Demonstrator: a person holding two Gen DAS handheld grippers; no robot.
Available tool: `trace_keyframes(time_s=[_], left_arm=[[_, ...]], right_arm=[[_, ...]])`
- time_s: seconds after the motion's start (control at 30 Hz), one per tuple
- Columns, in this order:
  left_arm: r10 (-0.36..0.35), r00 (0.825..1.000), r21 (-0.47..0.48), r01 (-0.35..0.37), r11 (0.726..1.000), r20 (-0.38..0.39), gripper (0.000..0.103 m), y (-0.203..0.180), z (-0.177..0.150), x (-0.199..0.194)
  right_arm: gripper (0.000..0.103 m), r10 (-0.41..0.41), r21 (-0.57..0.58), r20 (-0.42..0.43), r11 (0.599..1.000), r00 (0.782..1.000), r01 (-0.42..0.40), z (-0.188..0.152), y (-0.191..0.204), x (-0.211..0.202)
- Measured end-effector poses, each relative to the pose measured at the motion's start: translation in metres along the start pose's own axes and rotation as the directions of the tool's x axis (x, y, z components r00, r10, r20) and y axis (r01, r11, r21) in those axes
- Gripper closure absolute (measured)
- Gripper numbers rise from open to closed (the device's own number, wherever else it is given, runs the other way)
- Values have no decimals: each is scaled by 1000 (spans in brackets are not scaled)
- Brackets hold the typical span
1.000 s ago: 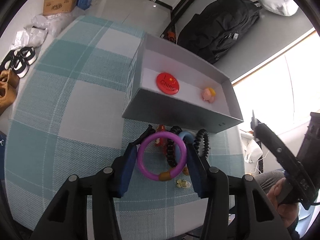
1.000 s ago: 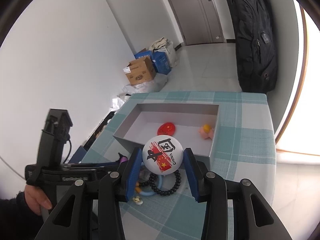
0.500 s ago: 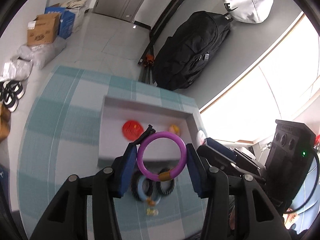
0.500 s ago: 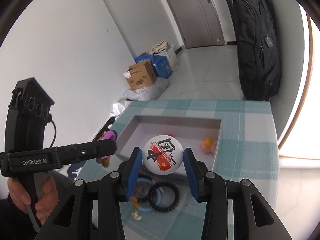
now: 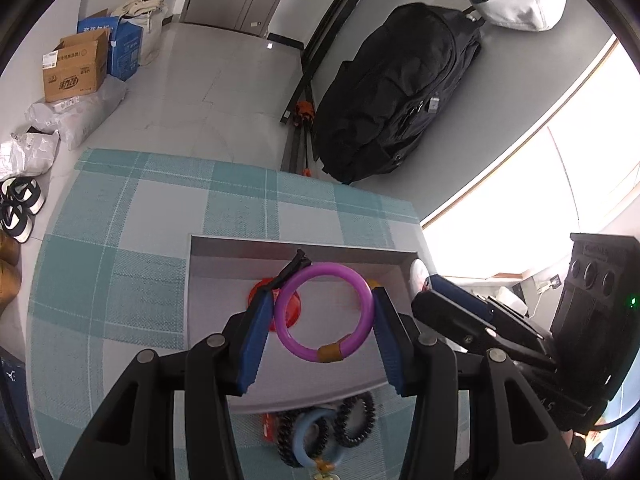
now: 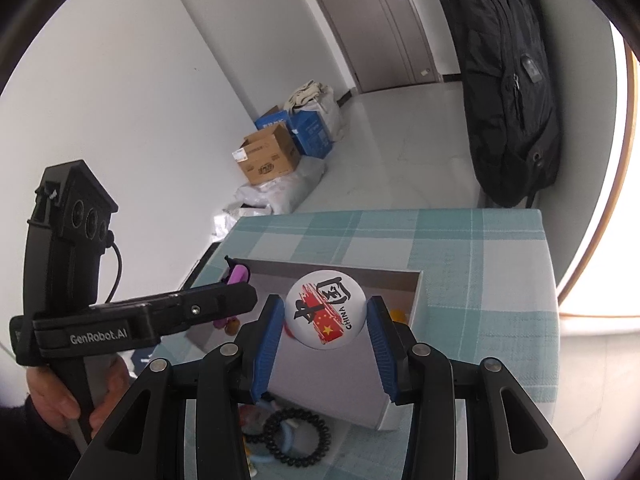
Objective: Organize jewelry
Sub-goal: 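Carry the pink bangle and white badge into the gray box and open both tools, then withdraw both tools from the box toward the remaining bracelets and charm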
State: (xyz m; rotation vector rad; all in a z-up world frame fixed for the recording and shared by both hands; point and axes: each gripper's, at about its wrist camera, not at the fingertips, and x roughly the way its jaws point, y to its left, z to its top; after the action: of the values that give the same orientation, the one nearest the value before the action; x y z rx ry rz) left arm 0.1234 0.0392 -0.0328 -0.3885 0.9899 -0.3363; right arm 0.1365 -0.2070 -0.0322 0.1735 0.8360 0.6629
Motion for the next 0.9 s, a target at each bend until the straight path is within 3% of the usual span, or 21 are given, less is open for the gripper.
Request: trace_keyframes(time_s=[0.27, 0.3, 0.33, 0.43, 0.5, 0.9], left_arm=[[-68, 998, -30, 68, 997, -17, 58, 6, 5, 6], [-82, 996, -34, 81, 996, -21, 57, 6, 5, 6], [-92, 996, -36, 91, 995, -21, 54, 7, 6, 4], [-100, 995, -45, 100, 994, 6, 30, 8, 6, -2], [-105, 994, -63, 107, 992, 34, 30, 11, 6, -7], [54, 994, -20, -52, 998, 93, 30, -1, -14, -33]], right_arm=[[60, 12, 23, -22, 1000, 1000, -11, 2, -6, 11], [54, 8, 22, -22, 1000, 1000, -7, 2, -6, 11], [48, 1, 20, -16, 1000, 1000, 0, 2, -7, 10], [39, 9, 23, 16, 1000, 1000, -10, 2, -9, 0], [31, 1, 18, 51, 1000, 999, -2, 2, -10, -9], [10, -45, 23, 120, 999, 992, 42, -6, -8, -33]])
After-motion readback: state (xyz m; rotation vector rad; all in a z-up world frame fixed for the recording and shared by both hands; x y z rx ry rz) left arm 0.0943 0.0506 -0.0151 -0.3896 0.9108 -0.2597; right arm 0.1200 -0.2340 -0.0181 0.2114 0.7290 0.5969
